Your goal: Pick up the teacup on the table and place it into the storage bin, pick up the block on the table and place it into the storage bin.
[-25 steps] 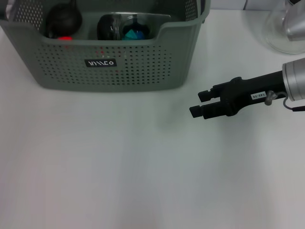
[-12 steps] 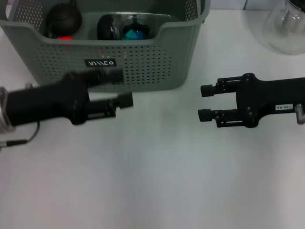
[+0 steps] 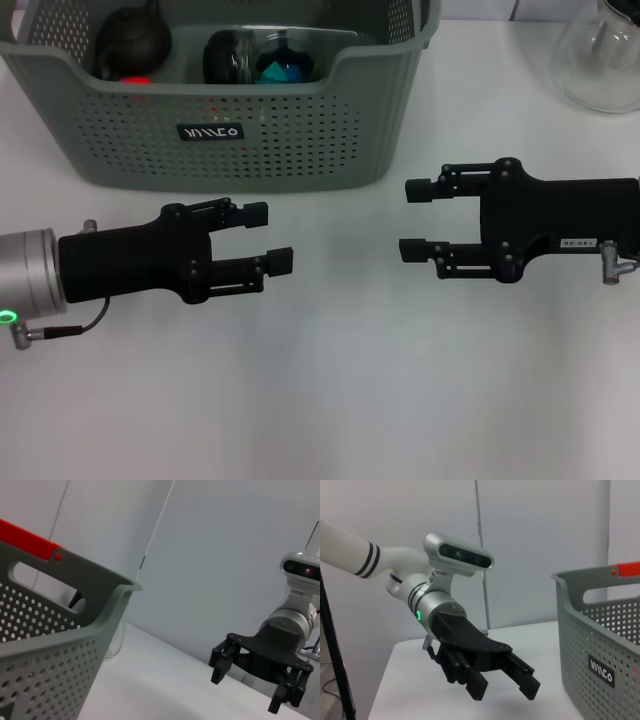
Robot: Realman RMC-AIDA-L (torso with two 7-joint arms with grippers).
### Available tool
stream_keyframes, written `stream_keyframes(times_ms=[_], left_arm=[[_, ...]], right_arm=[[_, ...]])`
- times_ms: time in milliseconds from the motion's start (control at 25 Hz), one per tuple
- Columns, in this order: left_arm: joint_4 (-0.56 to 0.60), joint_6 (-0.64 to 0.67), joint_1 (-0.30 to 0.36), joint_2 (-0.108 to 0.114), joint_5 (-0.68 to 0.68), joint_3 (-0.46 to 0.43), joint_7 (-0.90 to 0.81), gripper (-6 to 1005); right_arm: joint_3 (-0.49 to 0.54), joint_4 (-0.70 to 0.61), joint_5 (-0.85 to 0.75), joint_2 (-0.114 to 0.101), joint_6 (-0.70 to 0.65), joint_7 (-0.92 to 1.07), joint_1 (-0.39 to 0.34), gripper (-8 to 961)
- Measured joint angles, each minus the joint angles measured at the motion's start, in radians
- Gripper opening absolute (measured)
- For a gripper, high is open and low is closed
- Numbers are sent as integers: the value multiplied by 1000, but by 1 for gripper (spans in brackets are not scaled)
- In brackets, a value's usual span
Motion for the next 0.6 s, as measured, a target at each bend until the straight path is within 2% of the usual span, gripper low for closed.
stream_keyframes(times_ms=[440,520,560,600], left_arm=[[-2,-30,-13,1,-1,-6,-10,792],[-3,-30,-17,1,1,-6,-13,872],[-3,-30,-18,1,2,-6,-16,872],[-4,-30,-19,1,3,-4,-18,872]], right_arm=[[-3,24,-1,0,54,39,0,697],[-4,24,-1,-1,55,44,0,838],[-4,24,-1,-1,55,45,-1,908],[-4,24,-1,-1,55,46,-1,913]])
